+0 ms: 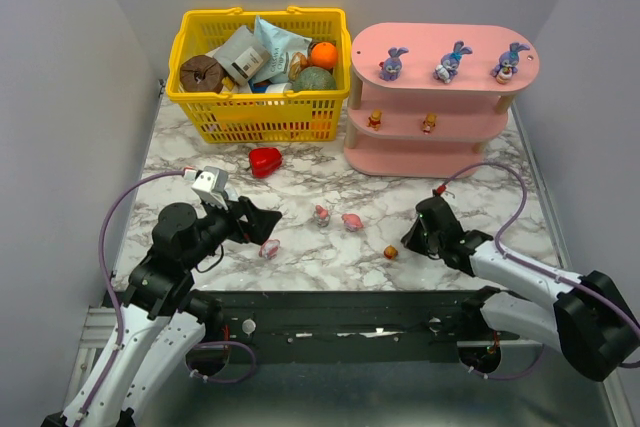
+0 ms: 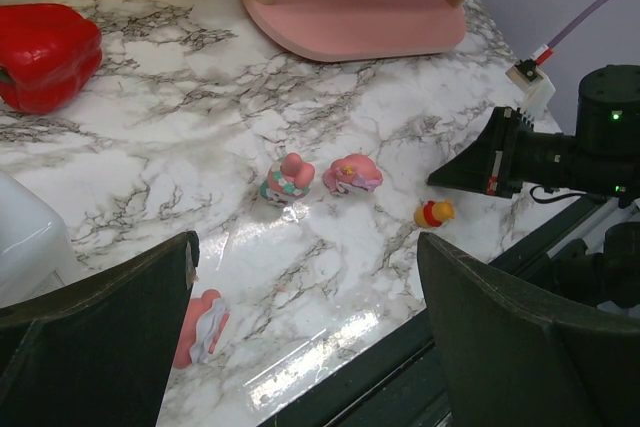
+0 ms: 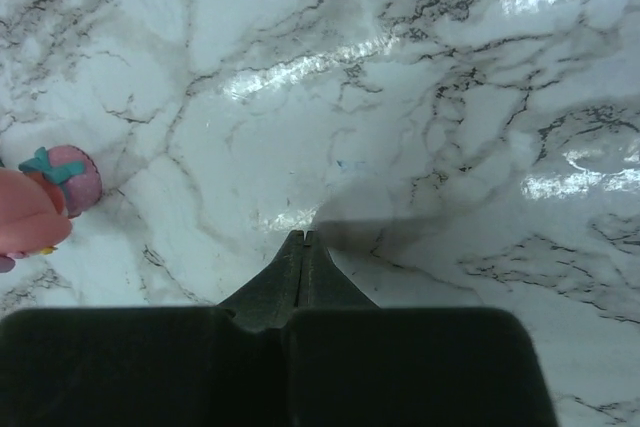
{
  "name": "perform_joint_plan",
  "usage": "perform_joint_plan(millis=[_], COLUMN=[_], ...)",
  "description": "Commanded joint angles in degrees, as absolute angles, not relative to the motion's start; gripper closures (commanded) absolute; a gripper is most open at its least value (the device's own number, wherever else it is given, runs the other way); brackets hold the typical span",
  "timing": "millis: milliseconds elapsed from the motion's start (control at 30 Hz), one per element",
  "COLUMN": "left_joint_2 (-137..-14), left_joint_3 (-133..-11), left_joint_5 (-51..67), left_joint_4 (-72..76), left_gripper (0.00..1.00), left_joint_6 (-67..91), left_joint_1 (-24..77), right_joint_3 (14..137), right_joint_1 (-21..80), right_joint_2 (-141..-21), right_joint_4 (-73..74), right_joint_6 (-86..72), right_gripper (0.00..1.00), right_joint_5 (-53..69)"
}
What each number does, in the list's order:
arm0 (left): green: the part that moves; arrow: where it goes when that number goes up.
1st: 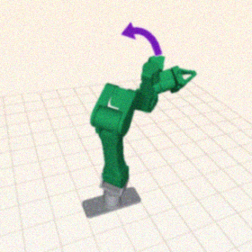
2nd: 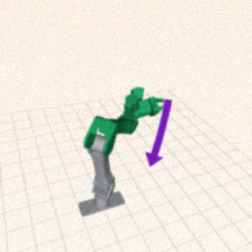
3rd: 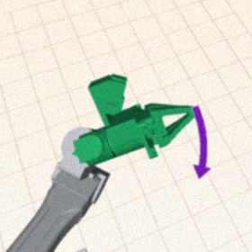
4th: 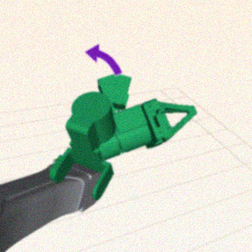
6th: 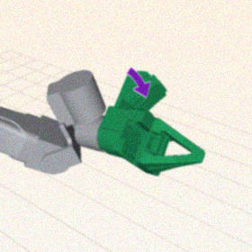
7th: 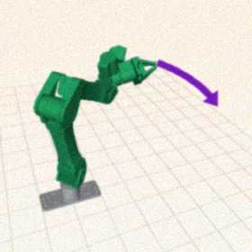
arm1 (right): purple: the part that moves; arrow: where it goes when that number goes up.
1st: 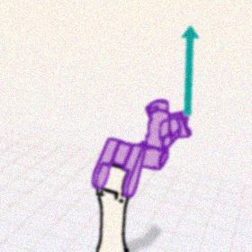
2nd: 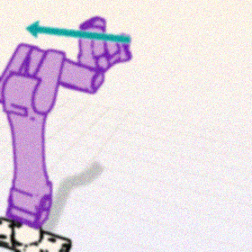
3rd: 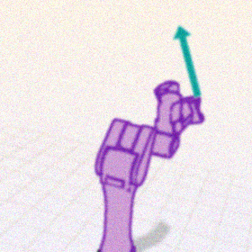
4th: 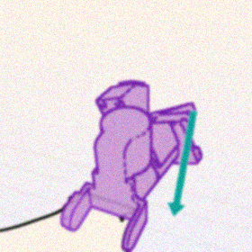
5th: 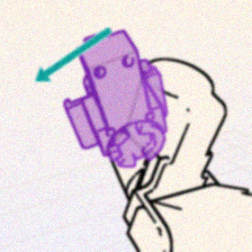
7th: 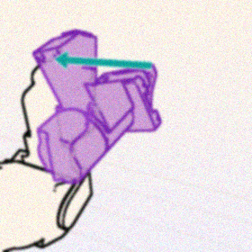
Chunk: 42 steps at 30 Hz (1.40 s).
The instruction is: Place and organize the plastic toys onto the shelf
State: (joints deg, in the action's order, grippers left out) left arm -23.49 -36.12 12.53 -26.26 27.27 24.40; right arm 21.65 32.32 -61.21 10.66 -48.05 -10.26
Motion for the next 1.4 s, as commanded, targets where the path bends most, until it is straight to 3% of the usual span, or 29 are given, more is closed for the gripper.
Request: perform_joint_plan(millis=[0,367,833,933,967,1067,1267,1367], left_joint_2=[-22.3,-22.0,-21.6,-21.4,-21.6,-21.8,-21.9,-22.1], left_joint_3=[-35.8,-35.8,-35.7,-35.7,-35.7,-35.7,-35.7,-35.7], left_joint_5=[11.8,11.8,11.7,11.6,11.7,11.7,11.4,11.3], left_joint_4=[-26.7,-26.6,-26.7,-26.7,-26.7,-26.6,-26.8,-26.7], left_gripper=[0.01,0.01,0.01,0.01,0.01,0.01,0.01,0.01], left_joint_6=[27.2,27.2,27.2,27.2,27.2,27.2,27.2,27.2], left_joint_1=[24.6,24.6,24.6,24.6,24.6,24.5,24.6,24.6], right_joint_3=[17.7,13.6,16.0,18.9,19.6,22.5,23.8,23.3], right_joint_1=[33.5,38.1,41.8,42.3,42.7,44.0,44.8,45.6], right_joint_2=[-61.3,-58.0,-44.3,-43.9,-42.5,-38.3,-36.6,-41.2], right_joint_4=[8.5,8.0,22.7,26.9,27.9,29.8,22.8,18.2], right_joint_6=[-51.0,-53.5,-56.1,-56.2,-55.9,-53.3,-41.6,-38.0], right_gripper=[0.99,1.0,0.99,0.88,0.74,0.52,0.34,0.32], right_joint_5=[-8.5,-6.7,-11.8,-15.5,-16.9,-20.2,-16.7,-12.7])
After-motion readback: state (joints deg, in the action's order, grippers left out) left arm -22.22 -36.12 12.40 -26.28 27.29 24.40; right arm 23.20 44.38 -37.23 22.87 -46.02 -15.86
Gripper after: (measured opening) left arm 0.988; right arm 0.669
